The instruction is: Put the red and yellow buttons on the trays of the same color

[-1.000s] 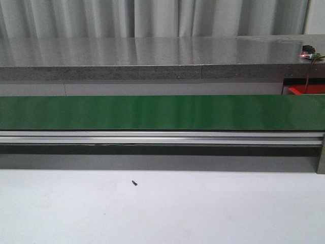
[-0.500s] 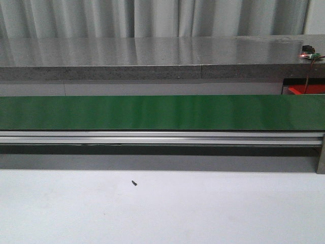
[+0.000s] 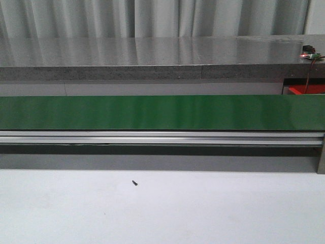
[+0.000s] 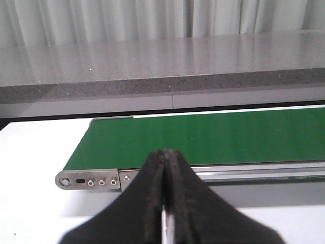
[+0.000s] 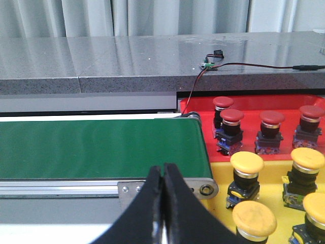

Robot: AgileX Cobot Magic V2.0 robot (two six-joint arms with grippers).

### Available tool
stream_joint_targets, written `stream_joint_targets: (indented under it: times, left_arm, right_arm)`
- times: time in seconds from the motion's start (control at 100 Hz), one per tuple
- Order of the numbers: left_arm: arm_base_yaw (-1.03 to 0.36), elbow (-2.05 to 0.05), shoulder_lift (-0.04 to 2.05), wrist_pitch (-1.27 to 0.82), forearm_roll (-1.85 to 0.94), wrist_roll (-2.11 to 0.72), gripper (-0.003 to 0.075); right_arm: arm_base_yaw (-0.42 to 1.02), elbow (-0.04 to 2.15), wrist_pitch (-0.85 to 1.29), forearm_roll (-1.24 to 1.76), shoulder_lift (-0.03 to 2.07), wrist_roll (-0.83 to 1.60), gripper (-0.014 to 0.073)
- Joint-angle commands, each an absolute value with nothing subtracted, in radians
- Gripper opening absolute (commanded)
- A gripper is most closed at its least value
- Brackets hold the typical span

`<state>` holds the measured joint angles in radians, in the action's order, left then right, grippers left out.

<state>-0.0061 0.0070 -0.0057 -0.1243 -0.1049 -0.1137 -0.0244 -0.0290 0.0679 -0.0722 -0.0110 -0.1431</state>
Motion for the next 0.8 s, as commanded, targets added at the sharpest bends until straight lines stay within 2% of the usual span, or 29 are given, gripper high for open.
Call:
stream_joint_targets:
  times: [0.0,0.79]
  left_arm:
    - [-0.004,0.047,-0.040,-0.054,-0.101,-0.115,-0.0020]
    - [-0.004,0.047,-0.040,-0.054,-0.101,-0.115,-0.0020]
  right_arm:
    - [-0.025,-0.011,-0.011,-0.073,-0.029,-0.141,-0.0122]
    - [-0.025,-0.011,-0.011,-0.073,-0.029,-0.141,-0.0122]
